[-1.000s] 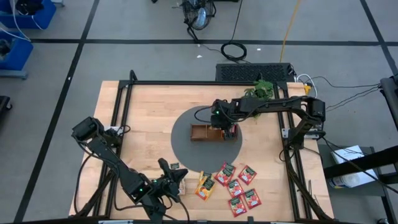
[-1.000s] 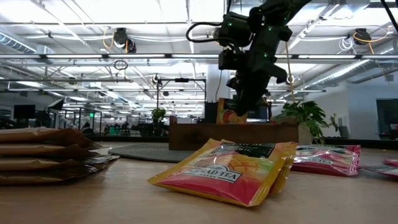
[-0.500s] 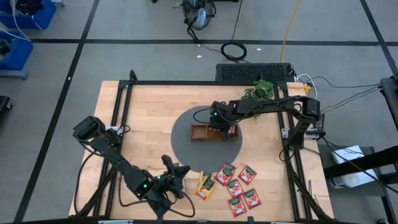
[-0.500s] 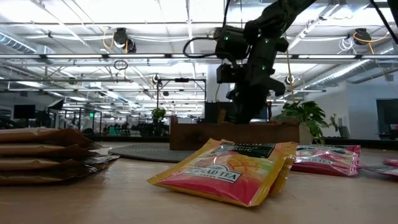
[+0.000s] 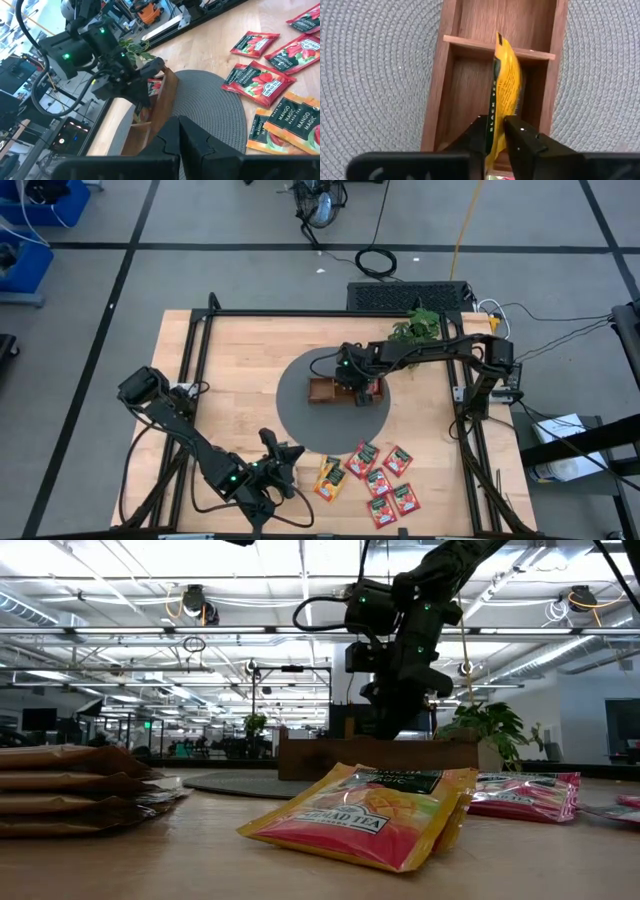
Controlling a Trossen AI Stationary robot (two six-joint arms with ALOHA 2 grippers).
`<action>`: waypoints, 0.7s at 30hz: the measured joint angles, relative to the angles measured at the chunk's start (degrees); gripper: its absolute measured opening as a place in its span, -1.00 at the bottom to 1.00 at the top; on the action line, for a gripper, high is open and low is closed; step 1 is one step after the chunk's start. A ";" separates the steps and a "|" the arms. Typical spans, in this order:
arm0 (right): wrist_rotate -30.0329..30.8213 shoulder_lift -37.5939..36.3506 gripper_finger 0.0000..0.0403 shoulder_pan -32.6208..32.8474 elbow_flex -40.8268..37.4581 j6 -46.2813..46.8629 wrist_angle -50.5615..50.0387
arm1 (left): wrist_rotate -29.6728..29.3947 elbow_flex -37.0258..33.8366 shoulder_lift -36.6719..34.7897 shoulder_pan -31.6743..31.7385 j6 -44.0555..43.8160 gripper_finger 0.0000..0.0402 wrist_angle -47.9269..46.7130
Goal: Pick & Place Tea
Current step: Put the yellow tea bag into the middle compartment of the wooden organizer
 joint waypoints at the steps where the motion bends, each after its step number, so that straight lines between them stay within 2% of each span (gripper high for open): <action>1: -0.02 0.00 -0.67 0.00 0.00 0.15 0.16 | 0.00 0.00 0.00 0.00 -0.02 -0.98 0.00; 6: 0.02 0.00 -0.53 0.00 0.00 0.16 0.18 | 0.00 0.00 0.00 0.00 -0.02 -0.88 0.00; 11: 4.83 0.00 -0.42 -0.14 0.00 0.06 0.29 | 0.00 0.00 0.00 0.00 -0.04 -0.84 0.04; 14: 7.33 0.00 -0.37 -0.54 0.00 -0.01 0.29 | 0.00 0.00 0.00 0.00 -0.17 -0.86 0.05; 21: 7.21 -2.57 -0.33 -0.78 0.87 0.65 -0.43 | 0.00 0.00 0.00 -0.02 -0.50 -0.98 0.04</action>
